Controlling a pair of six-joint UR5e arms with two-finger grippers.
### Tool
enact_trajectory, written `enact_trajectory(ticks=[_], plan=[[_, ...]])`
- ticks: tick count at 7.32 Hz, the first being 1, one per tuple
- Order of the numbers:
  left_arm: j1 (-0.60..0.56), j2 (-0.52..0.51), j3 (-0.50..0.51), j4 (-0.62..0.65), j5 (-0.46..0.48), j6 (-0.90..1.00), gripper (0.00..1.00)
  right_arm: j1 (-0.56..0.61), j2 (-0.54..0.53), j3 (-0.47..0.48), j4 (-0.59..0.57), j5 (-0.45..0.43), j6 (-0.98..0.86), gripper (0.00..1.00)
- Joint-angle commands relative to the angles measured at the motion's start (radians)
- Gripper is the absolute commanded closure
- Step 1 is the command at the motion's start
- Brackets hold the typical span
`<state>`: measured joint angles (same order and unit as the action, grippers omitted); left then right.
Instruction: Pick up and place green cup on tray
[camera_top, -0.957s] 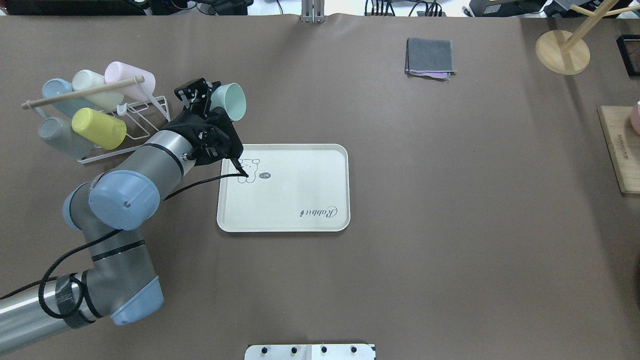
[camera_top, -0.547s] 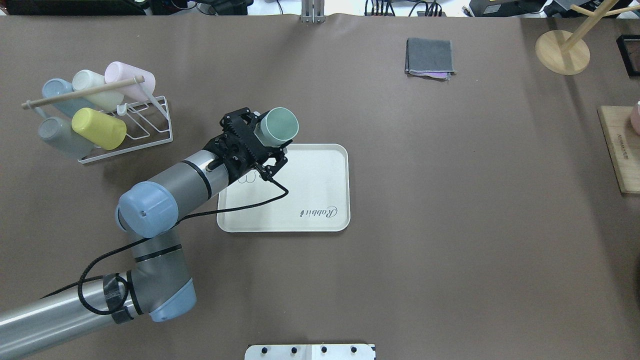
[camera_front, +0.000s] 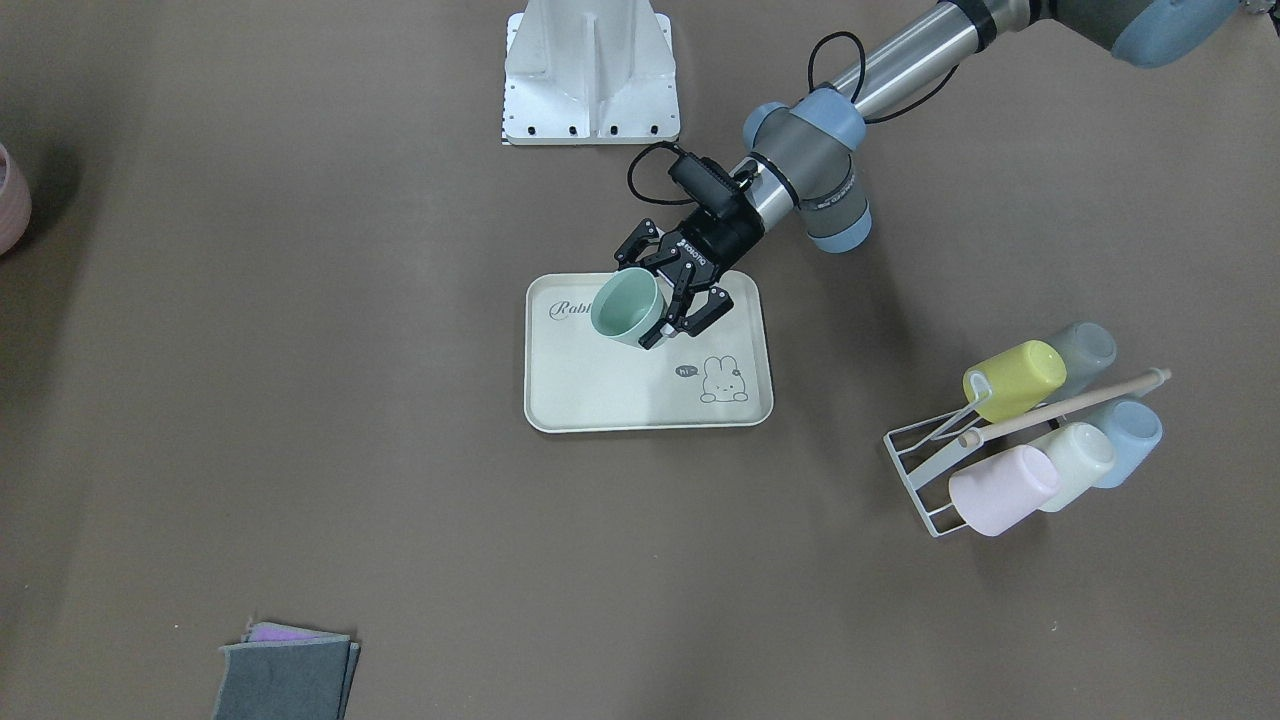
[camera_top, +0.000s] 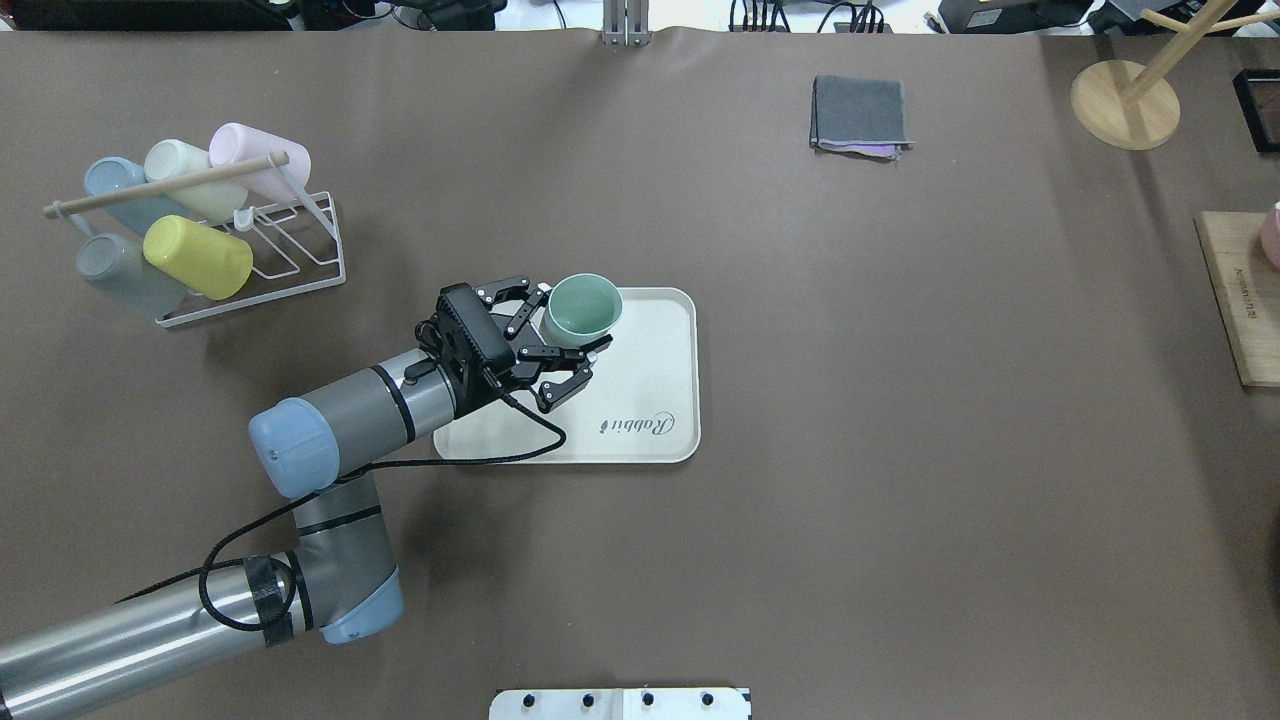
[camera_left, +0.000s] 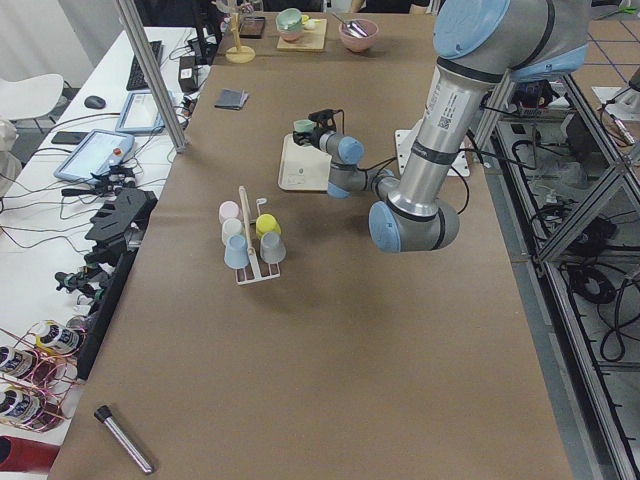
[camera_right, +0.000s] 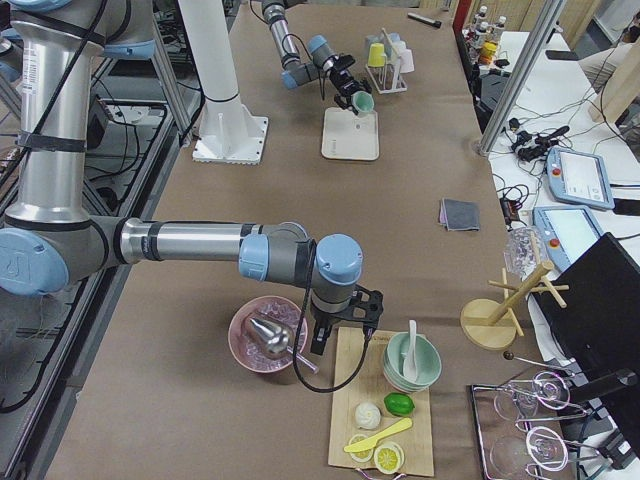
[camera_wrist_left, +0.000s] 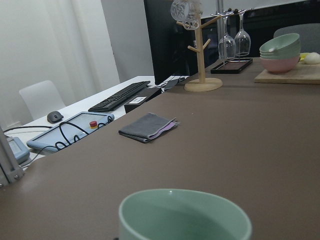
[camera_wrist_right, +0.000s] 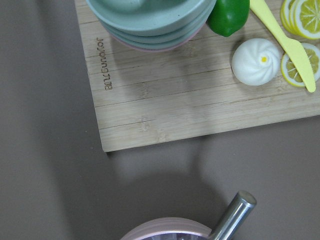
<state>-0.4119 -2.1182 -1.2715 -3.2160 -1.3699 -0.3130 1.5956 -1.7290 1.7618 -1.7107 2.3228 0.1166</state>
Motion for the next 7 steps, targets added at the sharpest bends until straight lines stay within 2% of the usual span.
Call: enact_trajectory(ticks=[1,7], plan=[[0.004,0.0,0.049,-0.077,-0.05,-0.189,0.98,0.0,-0.007,-0.004,0.0,-0.002,0.0,0.0],[0.015,-0.04,0.125,-0.073,-0.043,-0.233,0.98,0.0,-0.007,-0.021,0.0,0.016,0.006,0.0]])
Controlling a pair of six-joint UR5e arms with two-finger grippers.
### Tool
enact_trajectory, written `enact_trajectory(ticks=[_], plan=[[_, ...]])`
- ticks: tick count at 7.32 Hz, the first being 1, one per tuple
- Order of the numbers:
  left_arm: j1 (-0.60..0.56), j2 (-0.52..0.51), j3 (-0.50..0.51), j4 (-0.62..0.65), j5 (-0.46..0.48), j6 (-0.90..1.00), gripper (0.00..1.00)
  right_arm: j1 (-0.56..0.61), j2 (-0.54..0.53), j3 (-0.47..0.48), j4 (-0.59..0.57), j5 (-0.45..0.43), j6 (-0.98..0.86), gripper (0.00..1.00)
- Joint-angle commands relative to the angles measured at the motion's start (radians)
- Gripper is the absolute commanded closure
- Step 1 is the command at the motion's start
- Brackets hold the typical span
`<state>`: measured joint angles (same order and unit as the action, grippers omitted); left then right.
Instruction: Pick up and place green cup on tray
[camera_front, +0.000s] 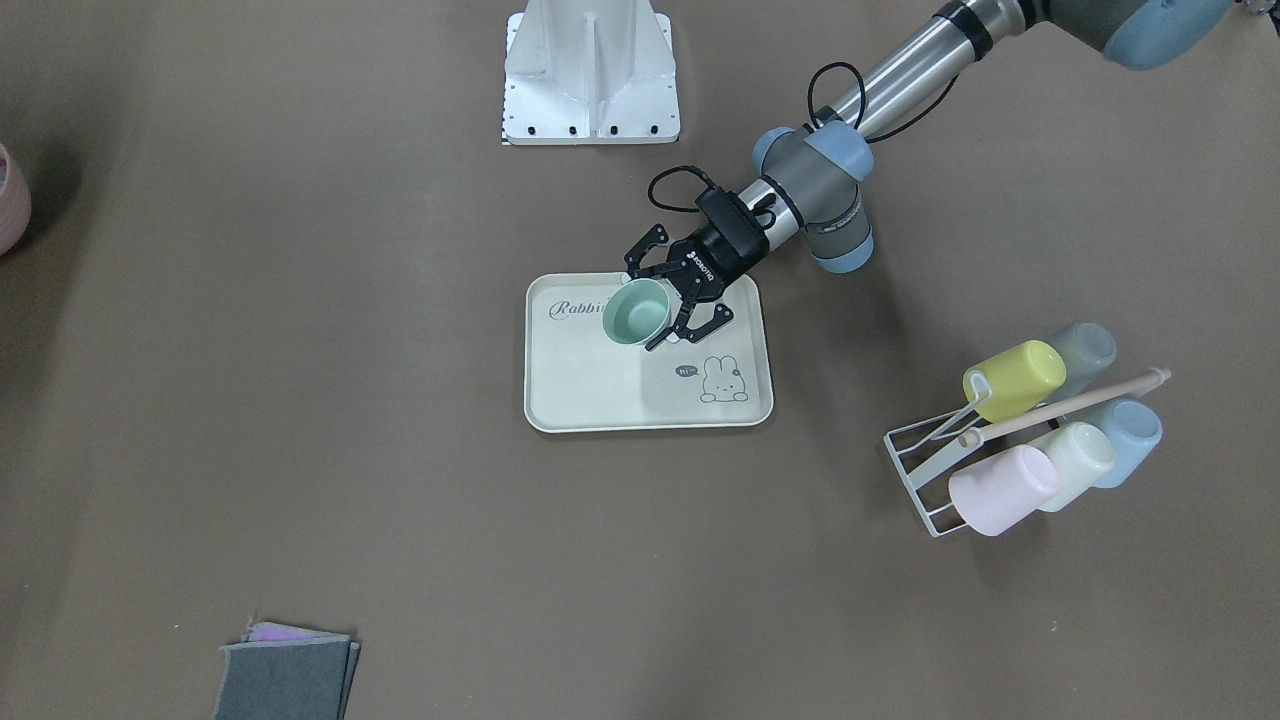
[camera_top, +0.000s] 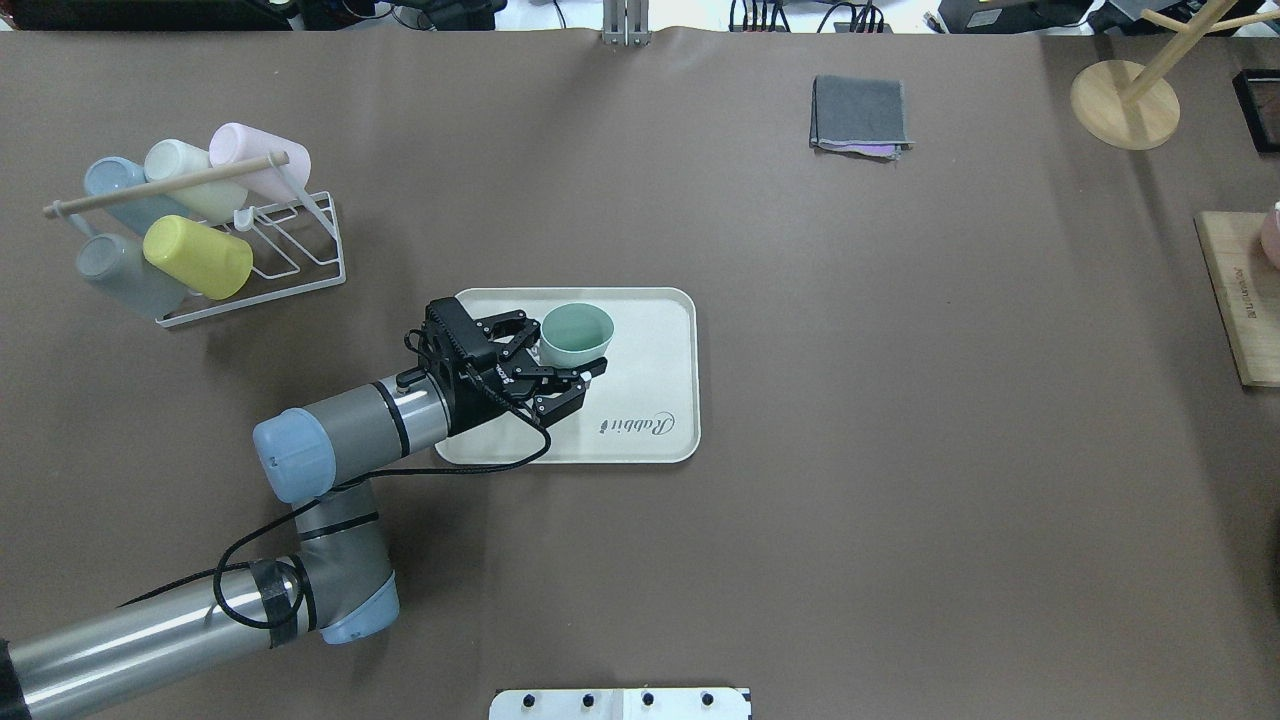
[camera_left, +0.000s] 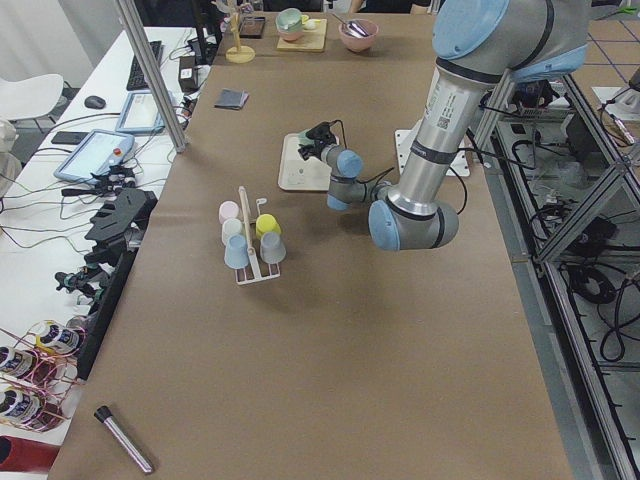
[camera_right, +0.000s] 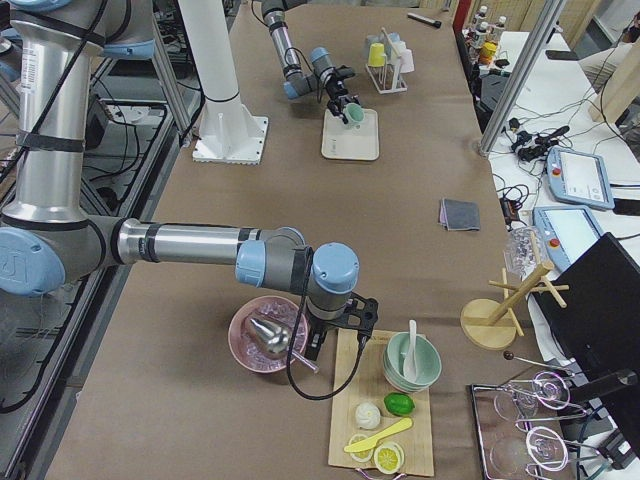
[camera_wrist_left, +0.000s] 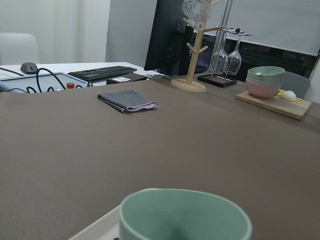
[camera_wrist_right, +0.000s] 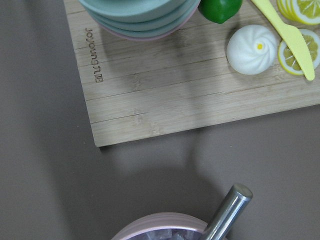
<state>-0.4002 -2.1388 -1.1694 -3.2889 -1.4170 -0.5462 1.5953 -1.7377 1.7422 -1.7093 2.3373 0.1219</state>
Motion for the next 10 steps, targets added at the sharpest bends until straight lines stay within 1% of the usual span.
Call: enact_trajectory(ticks=[1,3,5,7,8,9,10], plan=[[0.003,-0.045,0.039,0.011,0.004,-0.001,0.98,0.0,0.003,-0.004,-0.001,0.002,0.001,0.0],[0.001,-0.047,0.04,0.025,0.004,-0.009,0.98,0.0,0.004,-0.012,0.0,0.002,0.001,0.0],[0.0,-0.044,0.043,0.049,0.004,-0.008,0.91,0.0,0.007,-0.013,-0.001,0.004,0.002,0.0],[0.0,-0.053,0.042,0.074,0.006,0.0,0.58,0.0,0.009,-0.012,0.0,0.004,0.002,0.0],[0.0,-0.055,0.042,0.075,0.006,0.002,0.24,0.0,0.01,-0.012,0.0,0.002,0.004,0.0],[-0.002,-0.056,0.042,0.075,0.006,0.002,0.01,0.0,0.012,-0.015,0.0,0.002,0.005,0.0],[0.0,-0.056,0.042,0.075,0.006,0.003,0.01,0.0,0.015,-0.016,0.0,0.002,0.005,0.0]])
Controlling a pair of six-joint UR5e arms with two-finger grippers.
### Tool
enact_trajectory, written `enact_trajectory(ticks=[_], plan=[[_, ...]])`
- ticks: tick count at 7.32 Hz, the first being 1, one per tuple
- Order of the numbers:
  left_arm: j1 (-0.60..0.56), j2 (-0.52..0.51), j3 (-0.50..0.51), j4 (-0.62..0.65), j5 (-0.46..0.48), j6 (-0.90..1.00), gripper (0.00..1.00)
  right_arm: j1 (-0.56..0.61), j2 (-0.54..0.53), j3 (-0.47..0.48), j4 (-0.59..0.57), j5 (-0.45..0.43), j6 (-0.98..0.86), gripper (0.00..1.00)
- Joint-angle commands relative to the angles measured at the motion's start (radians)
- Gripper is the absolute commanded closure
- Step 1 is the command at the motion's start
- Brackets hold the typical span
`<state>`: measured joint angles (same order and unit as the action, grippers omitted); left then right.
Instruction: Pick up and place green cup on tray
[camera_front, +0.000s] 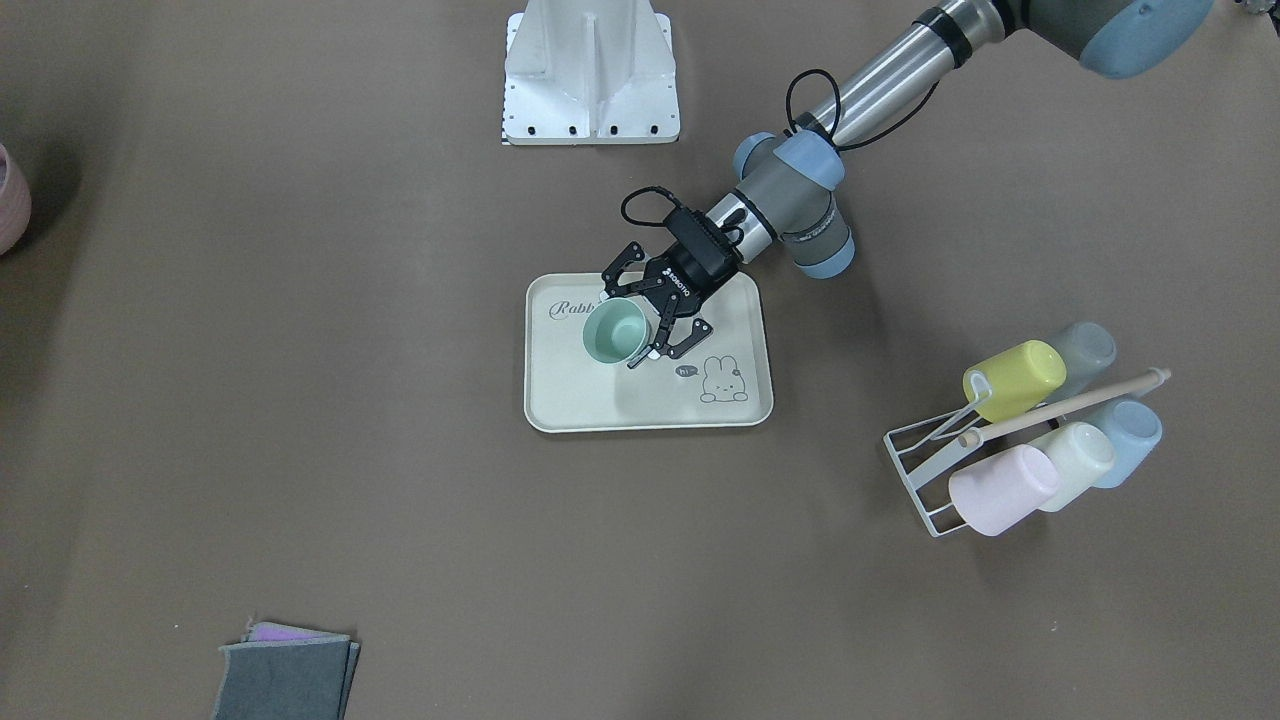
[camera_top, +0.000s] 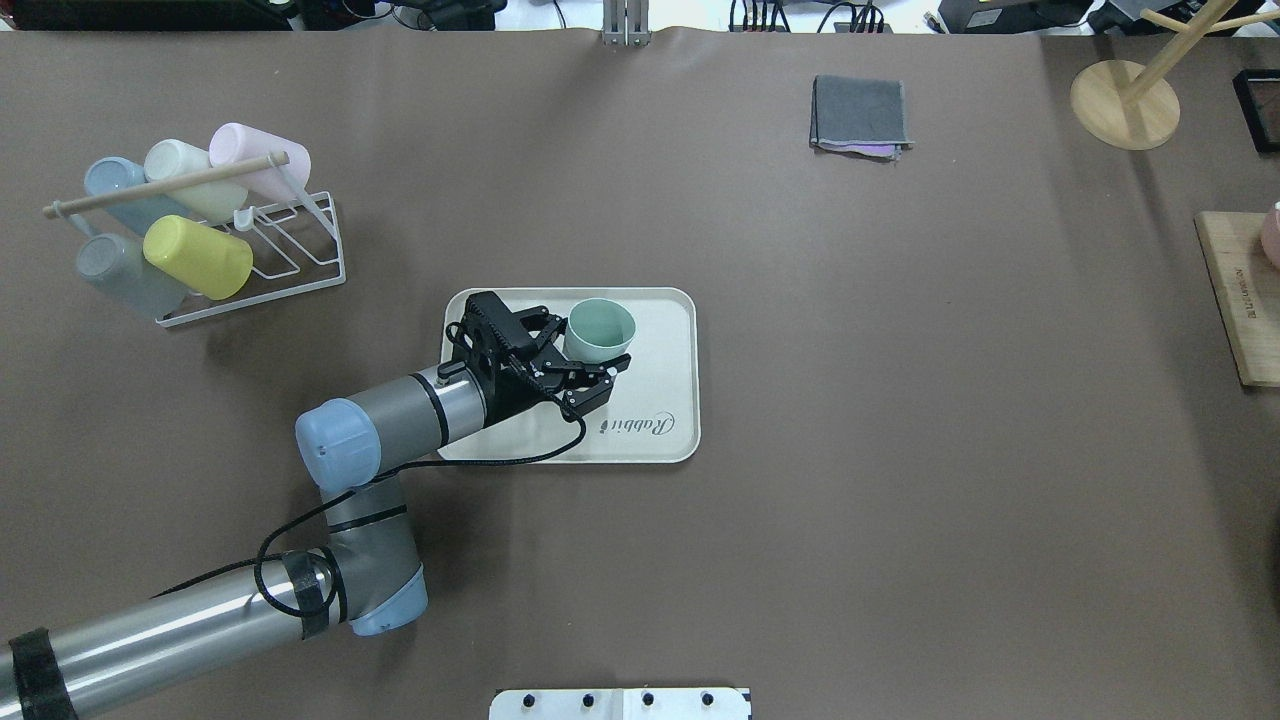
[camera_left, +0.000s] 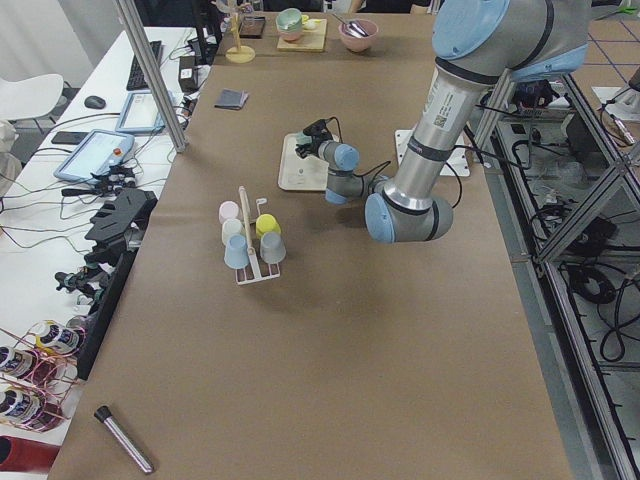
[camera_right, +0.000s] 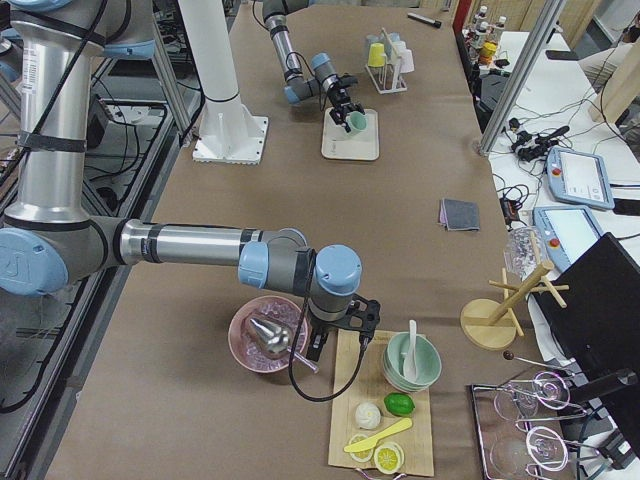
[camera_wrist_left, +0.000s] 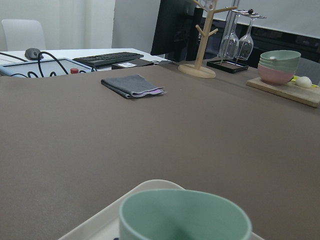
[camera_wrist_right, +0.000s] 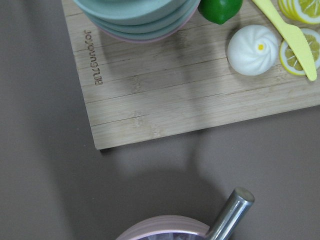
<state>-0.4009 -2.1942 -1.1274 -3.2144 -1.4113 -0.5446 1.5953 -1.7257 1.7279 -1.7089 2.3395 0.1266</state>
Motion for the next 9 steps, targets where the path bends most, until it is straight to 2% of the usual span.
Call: enact_trajectory(ticks=[1,4,7,9], plan=[[0.001,-0.001,-0.002,-0.001,-0.001,0.002,0.01,0.0,0.003,-0.002,0.0,0.0,0.001,0.0],[-0.004,0.033,-0.043,-0.005,-0.003,0.002,0.01,0.0,0.003,-0.007,0.0,0.0,-0.001,0.0],[-0.01,0.137,-0.173,-0.002,0.002,0.032,0.01,0.0,0.003,-0.005,0.0,0.003,-0.002,0.0],[-0.036,0.155,-0.239,0.008,0.009,0.032,0.01,0.0,0.003,-0.007,0.0,0.003,-0.002,0.0]])
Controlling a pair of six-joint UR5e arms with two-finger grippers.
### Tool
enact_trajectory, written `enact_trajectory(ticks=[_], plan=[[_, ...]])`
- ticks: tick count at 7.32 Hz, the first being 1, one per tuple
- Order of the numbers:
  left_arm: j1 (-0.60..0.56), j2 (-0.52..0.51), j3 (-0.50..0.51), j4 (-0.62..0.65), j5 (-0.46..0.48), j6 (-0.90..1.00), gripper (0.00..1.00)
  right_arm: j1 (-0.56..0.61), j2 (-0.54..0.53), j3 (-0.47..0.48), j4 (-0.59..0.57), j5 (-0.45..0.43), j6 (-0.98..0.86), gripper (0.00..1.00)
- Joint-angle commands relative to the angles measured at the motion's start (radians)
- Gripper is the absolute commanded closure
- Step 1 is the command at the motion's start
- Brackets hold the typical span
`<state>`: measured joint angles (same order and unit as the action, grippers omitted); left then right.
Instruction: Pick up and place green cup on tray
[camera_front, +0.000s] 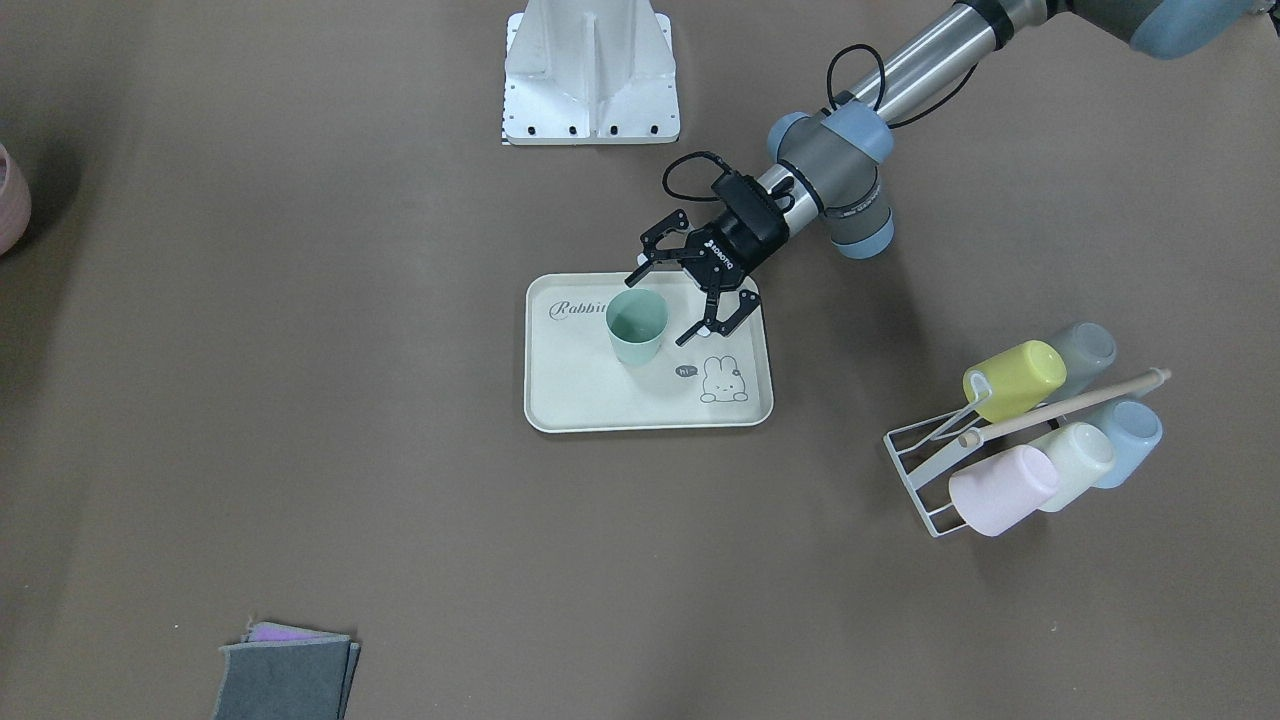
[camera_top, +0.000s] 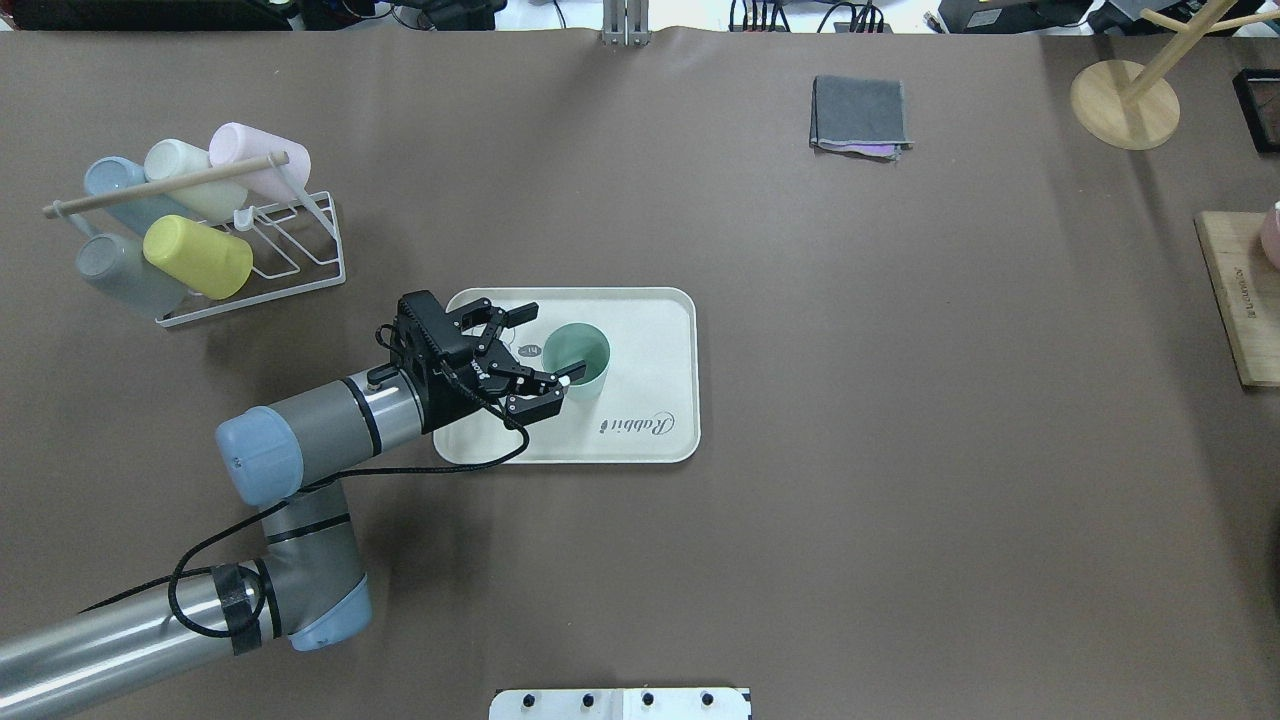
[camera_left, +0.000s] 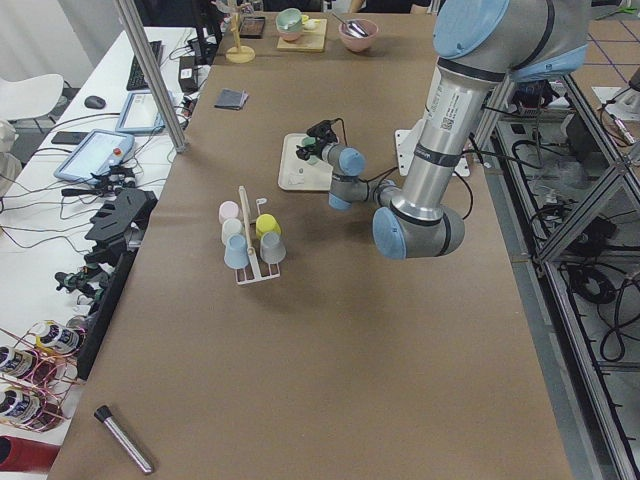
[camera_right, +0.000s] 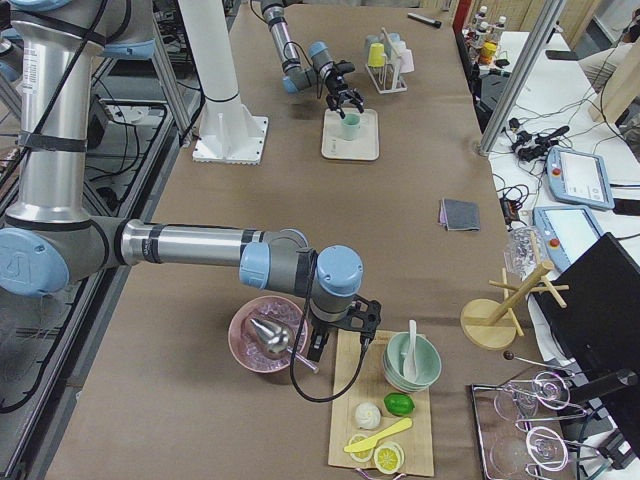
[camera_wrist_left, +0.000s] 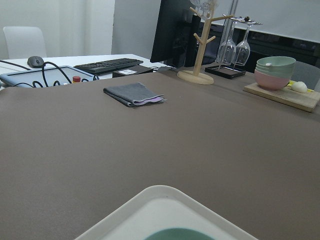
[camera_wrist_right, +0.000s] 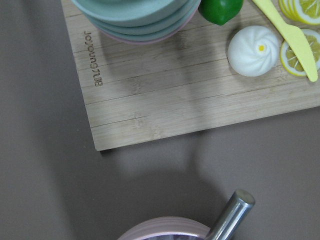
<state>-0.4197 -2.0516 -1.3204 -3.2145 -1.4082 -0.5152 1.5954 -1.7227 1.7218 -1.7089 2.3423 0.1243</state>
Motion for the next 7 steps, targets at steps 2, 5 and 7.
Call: enact_trajectory(ticks=[2,5,7], plan=[[-0.117,0.016,-0.269,0.344,0.002,-0.011,0.01,0.0,0.002,-0.002,0.0,0.0,0.0,0.0],[-0.383,-0.065,-0.362,0.984,-0.073,0.001,0.01,0.0,0.003,0.001,0.0,0.008,-0.002,0.0],[-0.618,-0.116,-0.401,1.447,-0.129,0.001,0.01,0.0,0.003,-0.001,0.0,0.008,-0.003,0.0]])
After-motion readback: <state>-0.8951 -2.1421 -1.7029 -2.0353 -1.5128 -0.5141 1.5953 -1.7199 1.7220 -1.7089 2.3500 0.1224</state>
